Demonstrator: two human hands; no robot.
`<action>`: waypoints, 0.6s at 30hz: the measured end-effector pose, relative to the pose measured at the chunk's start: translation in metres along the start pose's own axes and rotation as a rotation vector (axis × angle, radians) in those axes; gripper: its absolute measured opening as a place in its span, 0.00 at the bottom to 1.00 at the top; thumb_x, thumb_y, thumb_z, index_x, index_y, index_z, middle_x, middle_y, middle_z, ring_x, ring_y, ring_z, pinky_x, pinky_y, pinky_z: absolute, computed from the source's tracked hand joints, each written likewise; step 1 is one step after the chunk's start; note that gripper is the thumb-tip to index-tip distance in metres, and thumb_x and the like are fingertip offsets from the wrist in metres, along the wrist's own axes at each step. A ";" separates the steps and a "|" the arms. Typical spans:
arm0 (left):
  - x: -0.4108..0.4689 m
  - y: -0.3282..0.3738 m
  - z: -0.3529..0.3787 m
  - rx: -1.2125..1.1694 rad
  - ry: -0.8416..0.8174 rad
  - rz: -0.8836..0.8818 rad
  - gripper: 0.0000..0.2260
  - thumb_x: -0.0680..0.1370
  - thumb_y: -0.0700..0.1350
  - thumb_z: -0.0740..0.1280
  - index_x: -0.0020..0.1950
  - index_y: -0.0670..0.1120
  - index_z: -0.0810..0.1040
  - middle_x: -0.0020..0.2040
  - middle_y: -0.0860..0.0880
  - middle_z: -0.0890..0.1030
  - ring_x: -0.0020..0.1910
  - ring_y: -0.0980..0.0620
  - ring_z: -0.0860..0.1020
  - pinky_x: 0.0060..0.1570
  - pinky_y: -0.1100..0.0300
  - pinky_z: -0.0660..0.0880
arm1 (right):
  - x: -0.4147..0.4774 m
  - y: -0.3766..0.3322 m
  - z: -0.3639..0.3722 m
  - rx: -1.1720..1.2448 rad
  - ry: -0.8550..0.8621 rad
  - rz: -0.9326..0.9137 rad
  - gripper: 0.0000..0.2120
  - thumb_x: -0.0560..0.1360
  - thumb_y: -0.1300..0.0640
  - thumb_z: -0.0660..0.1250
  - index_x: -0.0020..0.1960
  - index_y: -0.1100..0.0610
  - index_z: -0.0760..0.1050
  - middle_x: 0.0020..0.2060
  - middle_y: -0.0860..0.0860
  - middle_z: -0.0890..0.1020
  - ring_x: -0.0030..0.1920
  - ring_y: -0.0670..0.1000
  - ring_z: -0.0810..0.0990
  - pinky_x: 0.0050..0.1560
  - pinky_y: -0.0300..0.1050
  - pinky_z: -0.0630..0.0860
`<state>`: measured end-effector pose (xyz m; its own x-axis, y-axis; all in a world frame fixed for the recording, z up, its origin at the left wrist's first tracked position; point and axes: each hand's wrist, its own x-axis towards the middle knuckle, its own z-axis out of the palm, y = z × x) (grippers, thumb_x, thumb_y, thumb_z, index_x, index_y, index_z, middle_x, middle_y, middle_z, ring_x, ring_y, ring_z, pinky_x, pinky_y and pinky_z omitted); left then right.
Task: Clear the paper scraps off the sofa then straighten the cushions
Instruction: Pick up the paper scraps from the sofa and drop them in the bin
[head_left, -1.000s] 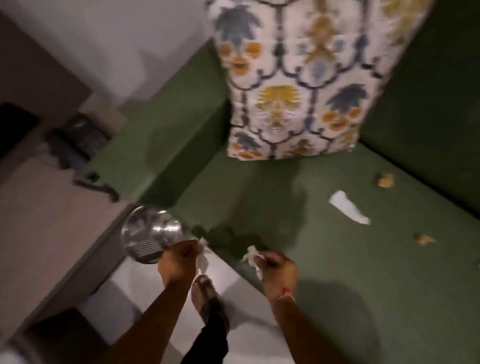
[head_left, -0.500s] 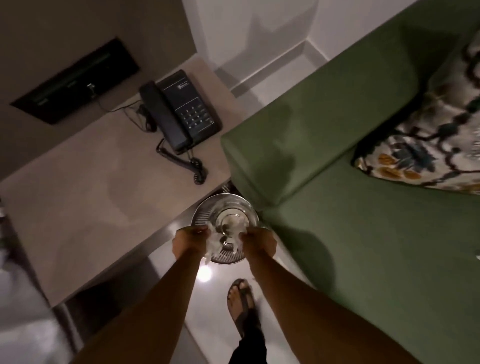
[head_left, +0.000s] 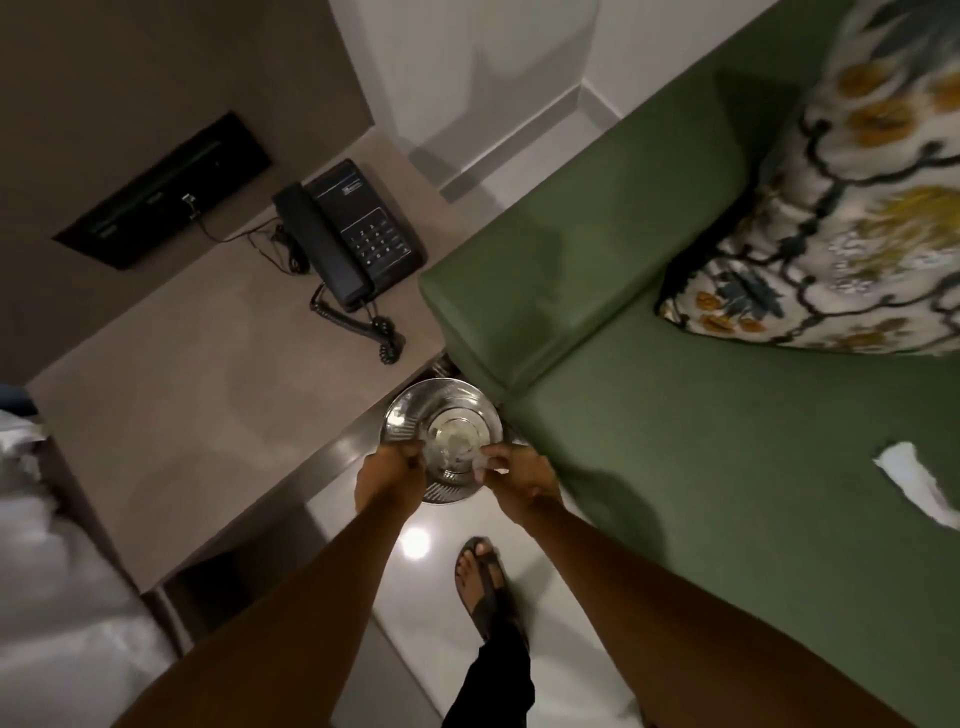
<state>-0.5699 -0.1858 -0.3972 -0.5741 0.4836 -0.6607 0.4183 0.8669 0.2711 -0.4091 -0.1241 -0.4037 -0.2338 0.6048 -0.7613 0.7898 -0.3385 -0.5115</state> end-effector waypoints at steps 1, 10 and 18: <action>-0.015 0.012 -0.003 0.045 -0.002 0.039 0.14 0.78 0.51 0.61 0.54 0.46 0.82 0.52 0.40 0.84 0.50 0.40 0.81 0.49 0.51 0.77 | -0.011 0.008 -0.014 0.002 0.022 -0.003 0.13 0.71 0.52 0.71 0.56 0.47 0.80 0.55 0.52 0.84 0.57 0.56 0.81 0.60 0.46 0.76; -0.143 0.158 0.049 0.297 -0.004 0.474 0.11 0.79 0.47 0.61 0.54 0.53 0.82 0.53 0.44 0.85 0.50 0.42 0.82 0.52 0.51 0.78 | -0.098 0.128 -0.176 -0.059 0.193 0.038 0.15 0.73 0.51 0.66 0.58 0.45 0.80 0.57 0.50 0.84 0.58 0.57 0.80 0.57 0.46 0.75; -0.250 0.294 0.193 0.344 -0.057 0.728 0.14 0.75 0.46 0.64 0.57 0.57 0.82 0.56 0.45 0.85 0.54 0.40 0.82 0.55 0.52 0.78 | -0.177 0.308 -0.314 0.098 0.406 0.213 0.13 0.72 0.51 0.66 0.56 0.46 0.80 0.54 0.54 0.84 0.56 0.60 0.80 0.55 0.48 0.76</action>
<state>-0.1676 -0.0751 -0.2869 -0.0415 0.8978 -0.4385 0.8721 0.2468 0.4226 0.0536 -0.1088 -0.3012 0.1840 0.7407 -0.6462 0.7340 -0.5408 -0.4108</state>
